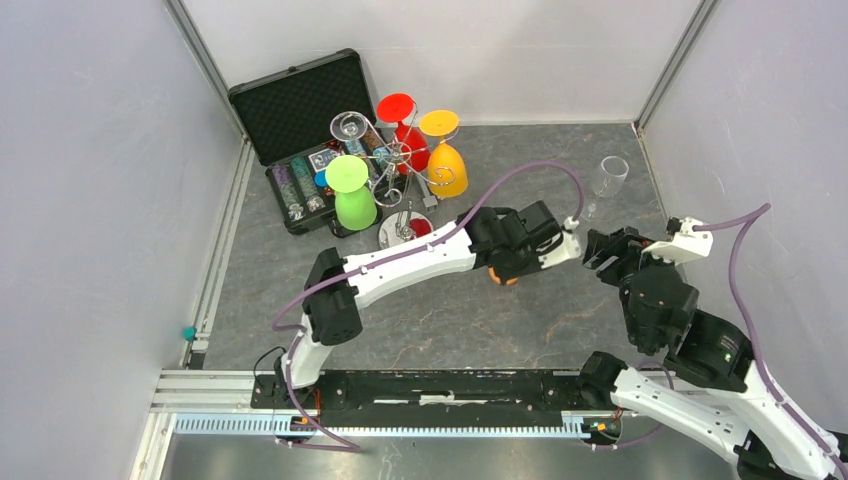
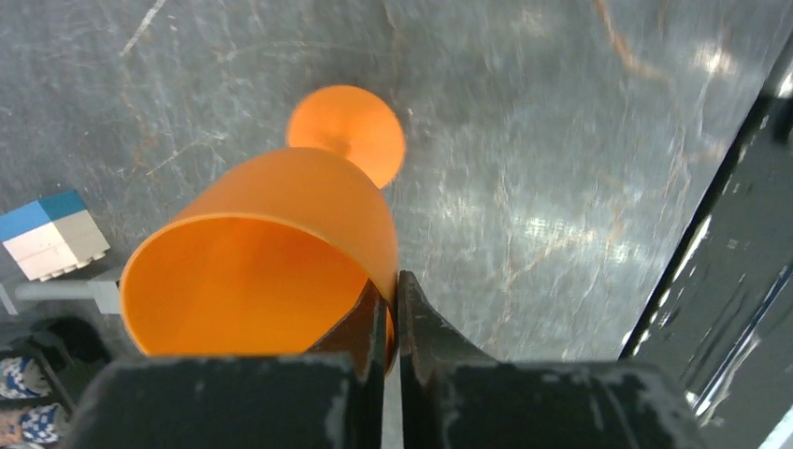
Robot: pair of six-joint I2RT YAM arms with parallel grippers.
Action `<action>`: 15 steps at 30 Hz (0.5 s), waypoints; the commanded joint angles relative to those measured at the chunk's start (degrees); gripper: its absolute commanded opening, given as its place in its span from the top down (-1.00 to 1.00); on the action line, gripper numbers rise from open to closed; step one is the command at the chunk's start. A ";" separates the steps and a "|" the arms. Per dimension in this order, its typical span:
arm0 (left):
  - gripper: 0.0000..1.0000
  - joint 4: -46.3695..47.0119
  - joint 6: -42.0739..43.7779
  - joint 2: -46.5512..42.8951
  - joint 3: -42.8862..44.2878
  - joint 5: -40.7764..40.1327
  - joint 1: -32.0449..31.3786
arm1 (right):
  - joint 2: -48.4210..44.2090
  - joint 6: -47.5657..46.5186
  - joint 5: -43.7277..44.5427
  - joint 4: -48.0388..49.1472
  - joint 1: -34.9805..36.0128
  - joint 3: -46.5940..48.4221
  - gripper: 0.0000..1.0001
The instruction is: Take the wine glass off the wine glass rack
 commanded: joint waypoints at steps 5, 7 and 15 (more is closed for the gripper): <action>0.96 3.16 14.60 -10.91 -10.08 2.02 -0.07 | -1.76 -3.66 -7.59 1.75 0.09 4.75 -0.36; 0.95 3.16 16.24 -11.69 -11.08 3.10 -0.05 | -2.74 -4.67 -8.35 2.98 0.09 5.86 -0.36; 0.96 2.07 35.62 -21.89 -19.52 14.22 -0.13 | 0.65 -9.16 -5.08 -1.05 0.08 13.80 -0.37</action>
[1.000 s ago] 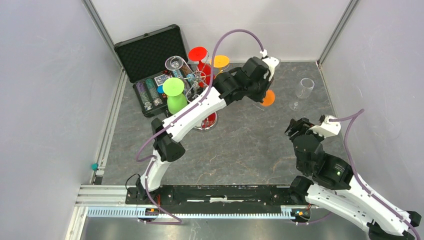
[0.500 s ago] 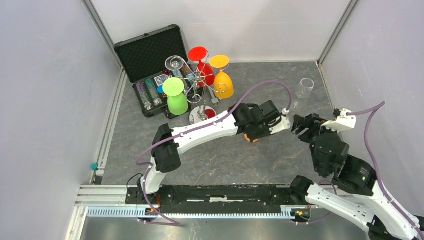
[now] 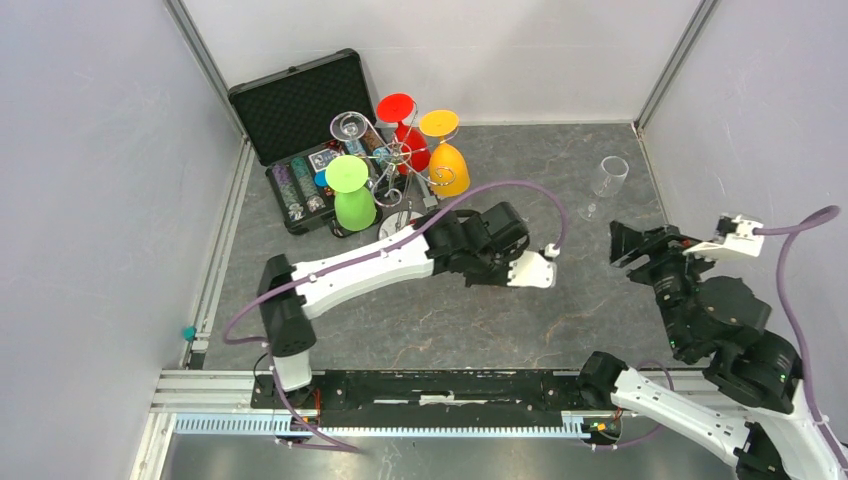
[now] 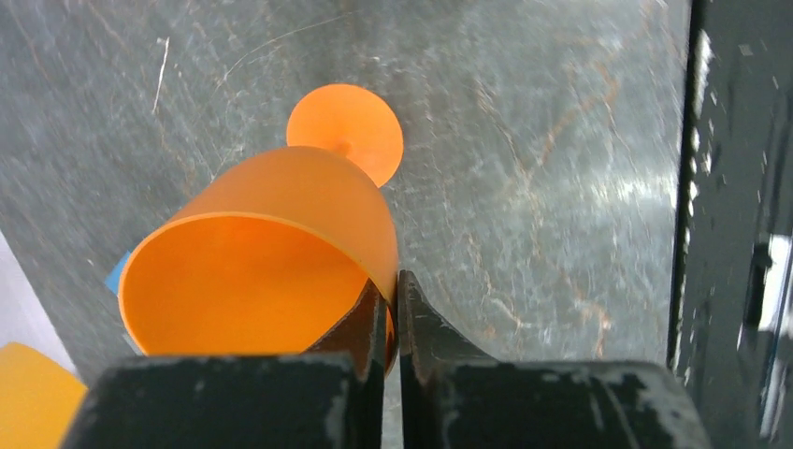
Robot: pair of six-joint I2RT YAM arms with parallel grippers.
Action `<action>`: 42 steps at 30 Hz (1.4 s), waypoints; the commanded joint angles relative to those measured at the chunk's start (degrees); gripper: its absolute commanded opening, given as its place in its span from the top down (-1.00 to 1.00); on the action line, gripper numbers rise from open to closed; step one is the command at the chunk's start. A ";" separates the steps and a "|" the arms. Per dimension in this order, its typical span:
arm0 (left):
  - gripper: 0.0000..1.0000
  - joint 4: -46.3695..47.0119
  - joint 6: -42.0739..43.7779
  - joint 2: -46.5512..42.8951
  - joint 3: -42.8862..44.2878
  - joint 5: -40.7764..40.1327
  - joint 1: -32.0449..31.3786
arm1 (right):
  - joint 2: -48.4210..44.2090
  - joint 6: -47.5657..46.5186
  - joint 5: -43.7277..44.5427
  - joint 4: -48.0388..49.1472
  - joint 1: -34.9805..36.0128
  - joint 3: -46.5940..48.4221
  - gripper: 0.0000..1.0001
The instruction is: Take the wine glass off the wine glass rack
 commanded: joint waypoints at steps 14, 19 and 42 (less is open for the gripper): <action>0.96 0.91 36.73 -26.35 -17.51 23.00 -2.28 | 15.07 -12.61 -31.53 3.74 0.14 2.85 -0.48; 0.95 -0.79 36.24 -25.56 -17.23 20.00 -2.67 | 19.50 -14.87 -43.59 5.46 0.09 2.62 -0.52; 0.91 -8.32 35.32 -19.89 -12.92 14.19 -3.11 | 30.45 -20.47 -45.51 2.81 0.09 -1.44 -0.03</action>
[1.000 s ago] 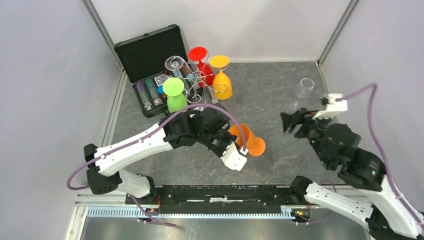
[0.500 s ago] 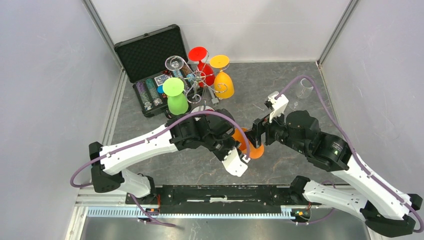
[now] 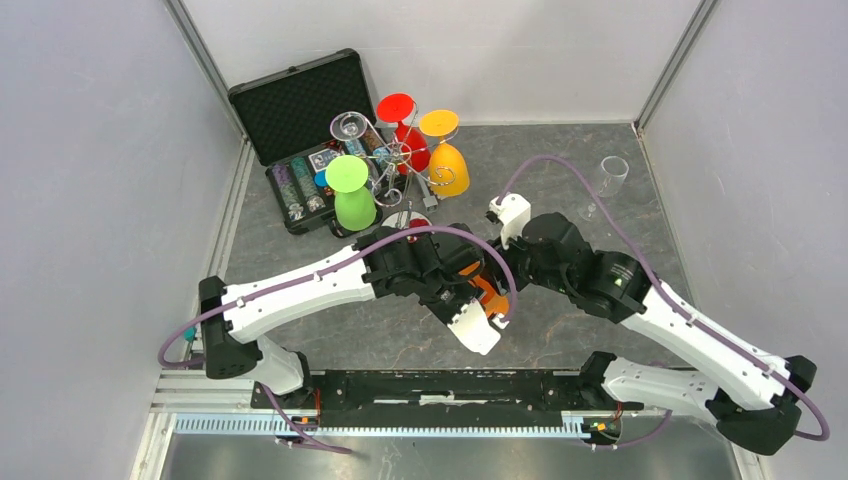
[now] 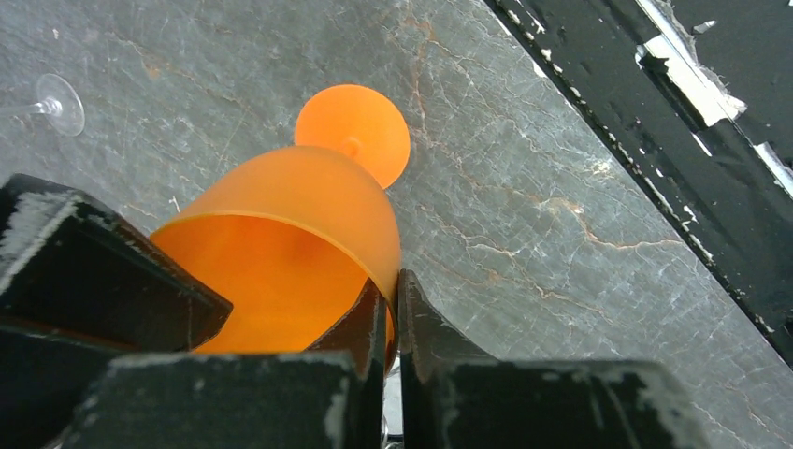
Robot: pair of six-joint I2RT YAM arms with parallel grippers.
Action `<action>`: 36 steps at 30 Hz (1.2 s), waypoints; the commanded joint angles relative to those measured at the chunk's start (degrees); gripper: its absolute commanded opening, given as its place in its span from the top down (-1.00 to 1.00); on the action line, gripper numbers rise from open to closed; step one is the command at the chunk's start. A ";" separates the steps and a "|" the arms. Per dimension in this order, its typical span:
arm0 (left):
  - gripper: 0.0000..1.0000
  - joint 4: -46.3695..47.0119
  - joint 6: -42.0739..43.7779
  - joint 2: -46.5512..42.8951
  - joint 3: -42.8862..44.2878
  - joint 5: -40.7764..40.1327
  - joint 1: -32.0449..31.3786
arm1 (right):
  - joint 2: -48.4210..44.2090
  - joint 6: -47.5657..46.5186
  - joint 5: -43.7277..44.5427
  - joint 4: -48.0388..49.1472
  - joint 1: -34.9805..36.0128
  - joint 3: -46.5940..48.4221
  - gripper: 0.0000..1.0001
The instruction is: Take the wine glass off the wine glass rack
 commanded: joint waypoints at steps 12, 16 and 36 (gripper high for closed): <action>0.50 -1.31 3.11 -1.53 1.51 -1.16 -0.49 | 3.56 -0.22 -0.27 4.03 0.05 -1.25 1.00; -0.16 -0.78 3.19 -1.54 1.19 -3.37 -0.45 | 3.28 0.25 2.39 4.81 0.01 -0.71 1.00; -1.00 36.98 -1.69 -18.54 -18.84 -12.57 -0.47 | 5.72 -2.42 13.70 11.71 -14.65 -7.38 1.00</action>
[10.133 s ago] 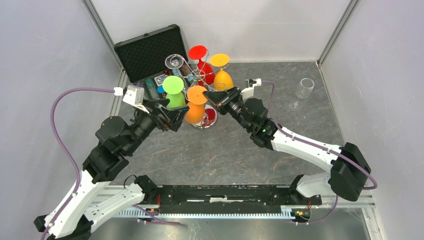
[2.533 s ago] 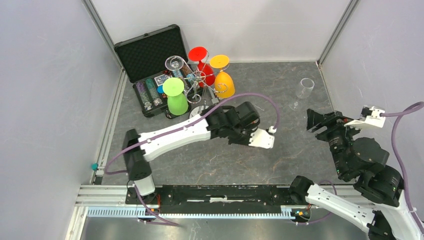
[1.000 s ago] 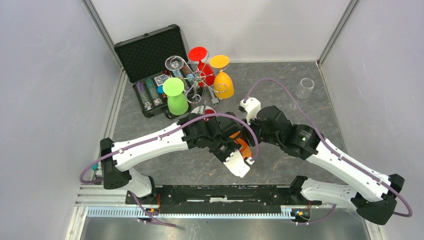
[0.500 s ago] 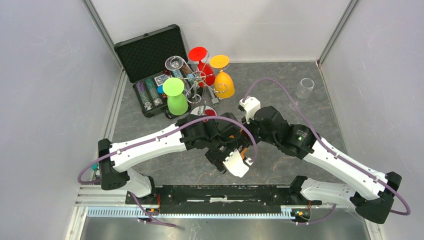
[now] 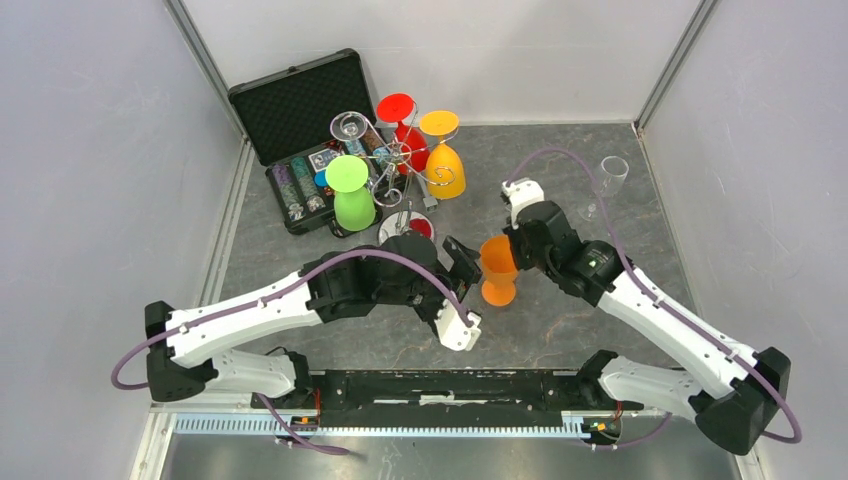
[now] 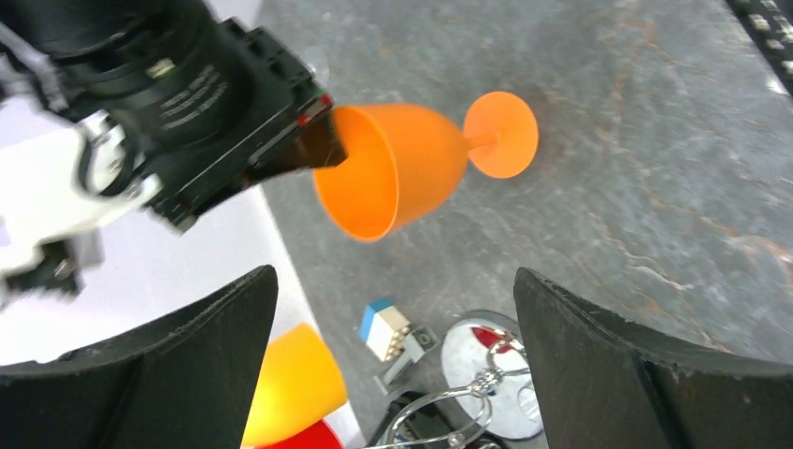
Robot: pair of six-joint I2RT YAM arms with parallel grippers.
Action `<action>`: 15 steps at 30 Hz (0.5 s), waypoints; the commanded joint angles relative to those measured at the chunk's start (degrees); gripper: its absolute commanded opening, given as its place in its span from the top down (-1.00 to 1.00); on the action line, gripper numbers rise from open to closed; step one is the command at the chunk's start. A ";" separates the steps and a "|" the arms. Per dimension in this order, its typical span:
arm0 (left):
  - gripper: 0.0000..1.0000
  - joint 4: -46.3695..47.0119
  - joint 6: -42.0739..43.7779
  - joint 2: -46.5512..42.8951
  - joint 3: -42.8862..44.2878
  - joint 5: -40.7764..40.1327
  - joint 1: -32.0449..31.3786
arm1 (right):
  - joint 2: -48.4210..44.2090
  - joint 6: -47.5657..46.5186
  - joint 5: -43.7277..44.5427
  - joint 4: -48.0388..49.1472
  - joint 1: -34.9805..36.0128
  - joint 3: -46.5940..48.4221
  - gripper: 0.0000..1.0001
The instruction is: Take the wine glass off the wine glass rack
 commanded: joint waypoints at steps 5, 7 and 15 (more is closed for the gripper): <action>-1.00 26.12 -20.43 -3.41 -3.95 -15.66 -0.20 | 2.99 -1.11 3.98 10.05 -15.68 -0.50 1.00; -1.00 29.52 -27.66 -3.82 -4.48 -19.45 -0.24 | 4.58 -0.93 4.25 11.78 -19.59 0.69 1.00; -1.00 25.69 -52.93 -2.10 1.34 -40.82 -0.26 | 15.65 3.55 2.95 17.65 -30.47 7.61 1.00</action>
